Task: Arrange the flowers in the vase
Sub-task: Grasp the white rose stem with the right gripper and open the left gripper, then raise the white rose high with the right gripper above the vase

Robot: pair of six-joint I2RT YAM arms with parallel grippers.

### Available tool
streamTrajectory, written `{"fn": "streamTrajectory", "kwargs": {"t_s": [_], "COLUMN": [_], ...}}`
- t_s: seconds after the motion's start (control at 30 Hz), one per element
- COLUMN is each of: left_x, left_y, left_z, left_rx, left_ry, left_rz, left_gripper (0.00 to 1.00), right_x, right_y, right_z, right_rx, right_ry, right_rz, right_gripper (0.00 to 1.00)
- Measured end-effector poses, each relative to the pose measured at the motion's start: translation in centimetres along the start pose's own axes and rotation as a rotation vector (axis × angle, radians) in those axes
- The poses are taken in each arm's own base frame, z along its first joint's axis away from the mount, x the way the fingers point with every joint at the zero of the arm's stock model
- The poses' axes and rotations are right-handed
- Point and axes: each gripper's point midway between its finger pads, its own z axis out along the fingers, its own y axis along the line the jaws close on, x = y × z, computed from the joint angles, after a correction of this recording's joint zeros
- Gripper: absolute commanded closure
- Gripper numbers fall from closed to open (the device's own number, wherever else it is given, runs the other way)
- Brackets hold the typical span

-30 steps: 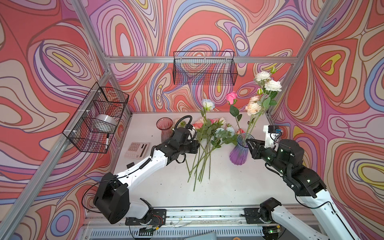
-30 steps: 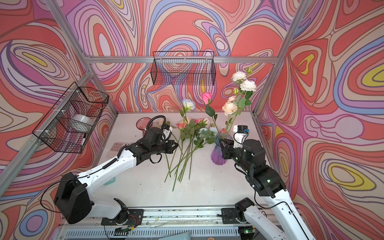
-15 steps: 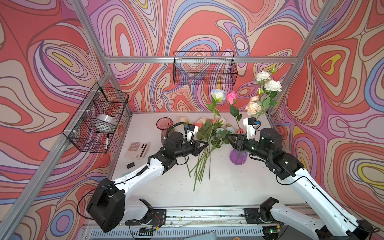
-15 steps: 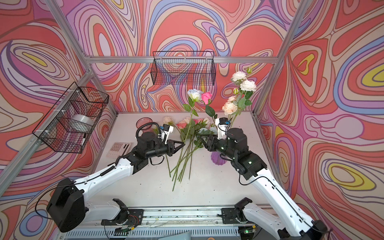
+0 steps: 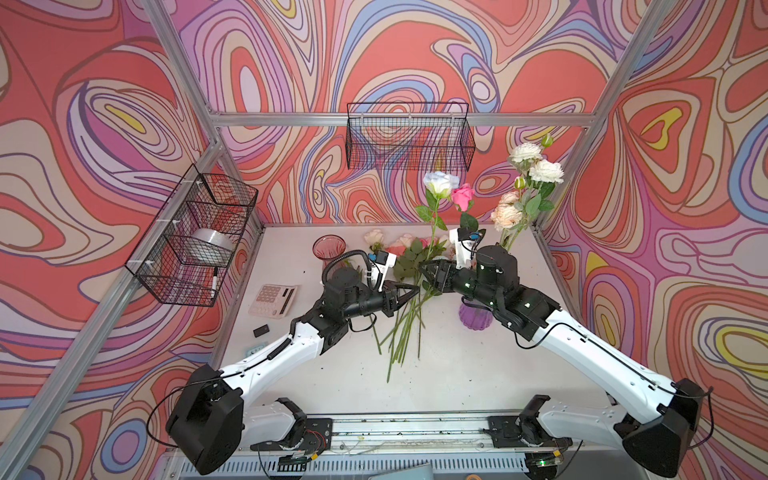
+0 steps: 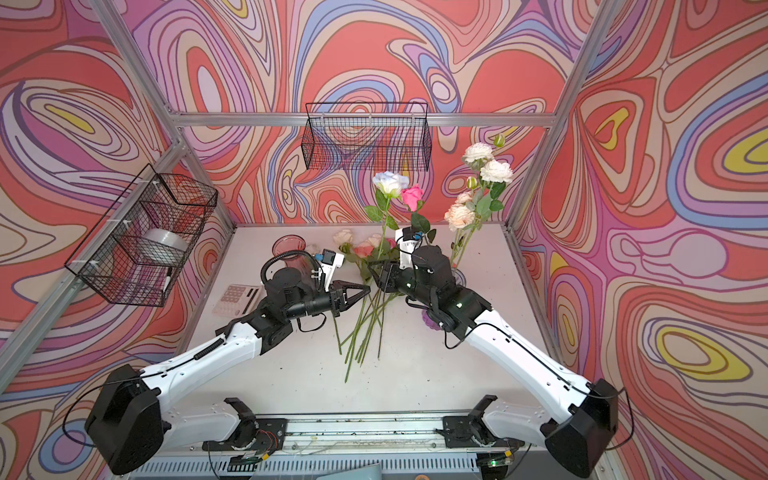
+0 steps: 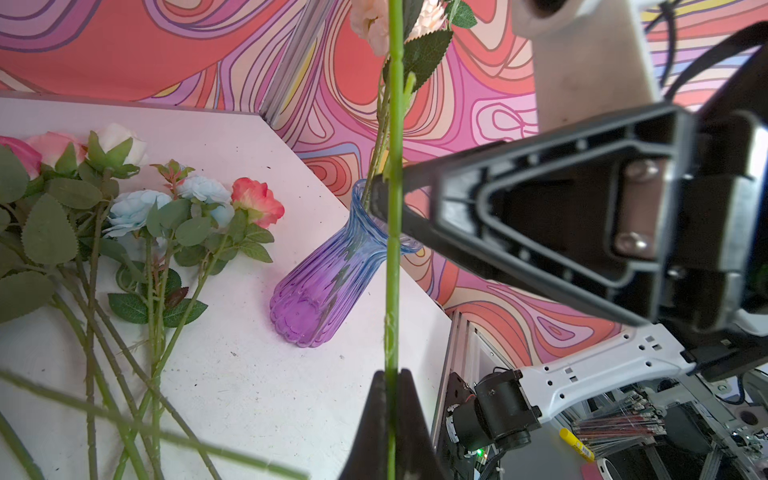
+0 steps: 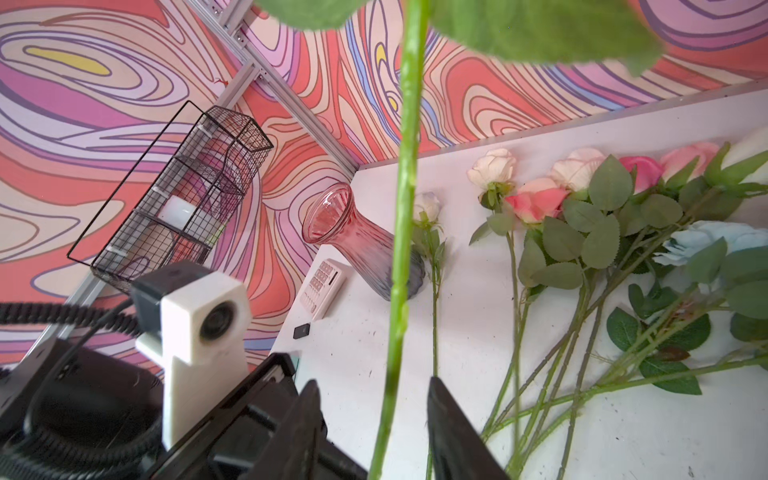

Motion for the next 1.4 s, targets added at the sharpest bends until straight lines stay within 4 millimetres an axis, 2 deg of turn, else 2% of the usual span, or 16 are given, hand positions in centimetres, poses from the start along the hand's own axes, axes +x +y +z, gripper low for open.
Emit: {"fn": "streamTrajectory", "kwargs": {"t_s": [0.1,0.17,0.2,0.27,0.3,0.4,0.47,0.6,0.77,0.87,0.97,1.17,1.4], "left_x": [0.0,-0.1,-0.1,-0.3,-0.4,-0.8,-1.0,-1.2,-1.6,-1.6,-1.7,-1.6,-1.4], "left_y": [-0.2,-0.2,-0.2,-0.4,-0.5,-0.4,-0.2,0.0,0.0,0.1,0.3,0.7,1.3], "left_z": [-0.1,-0.1,-0.1,-0.3,-0.3,-0.5,-0.8,-2.1,-4.0,-4.6,-5.0,-5.5,-5.3], "left_rx": [0.005,0.006,0.007,0.008,0.008,-0.009,-0.032,-0.086,-0.141,-0.170,-0.194,-0.230,-0.249], "left_ry": [-0.002,-0.004,-0.005,-0.012,-0.016,-0.037,-0.055,-0.094,-0.149,-0.159,-0.164,-0.168,-0.162], "left_rz": [0.003,0.005,0.006,0.011,0.012,0.016,0.018,0.027,0.053,0.061,0.069,0.066,0.058], "left_gripper": [1.00,1.00,0.95,0.61,0.51,0.31,0.23,0.23,0.22,0.22,0.22,0.22,0.22], "right_x": [0.1,-0.1,-0.1,-0.2,-0.3,-1.0,-2.3,-6.8,-12.9,-15.3,-16.5,-17.9,-18.7], "right_y": [-0.2,-0.1,0.1,0.5,0.6,1.5,2.4,4.1,5.4,5.3,4.6,3.1,2.0], "right_z": [0.8,1.0,0.9,0.7,0.6,-0.1,-1.1,-4.7,-11.6,-14.7,-16.6,-19.2,-21.1], "right_rx": [0.009,0.004,0.000,-0.006,-0.005,-0.007,0.000,0.053,0.162,0.248,0.347,0.518,0.642], "right_ry": [0.006,0.002,0.001,-0.006,-0.009,-0.026,-0.054,-0.170,-0.380,-0.468,-0.510,-0.542,-0.566], "right_rz": [0.012,0.011,0.012,0.007,0.002,-0.027,-0.063,-0.163,-0.276,-0.328,-0.378,-0.466,-0.527], "right_gripper": [0.95,1.00,1.00,1.00,1.00,1.00,1.00,1.00,1.00,1.00,1.00,1.00,1.00]}}
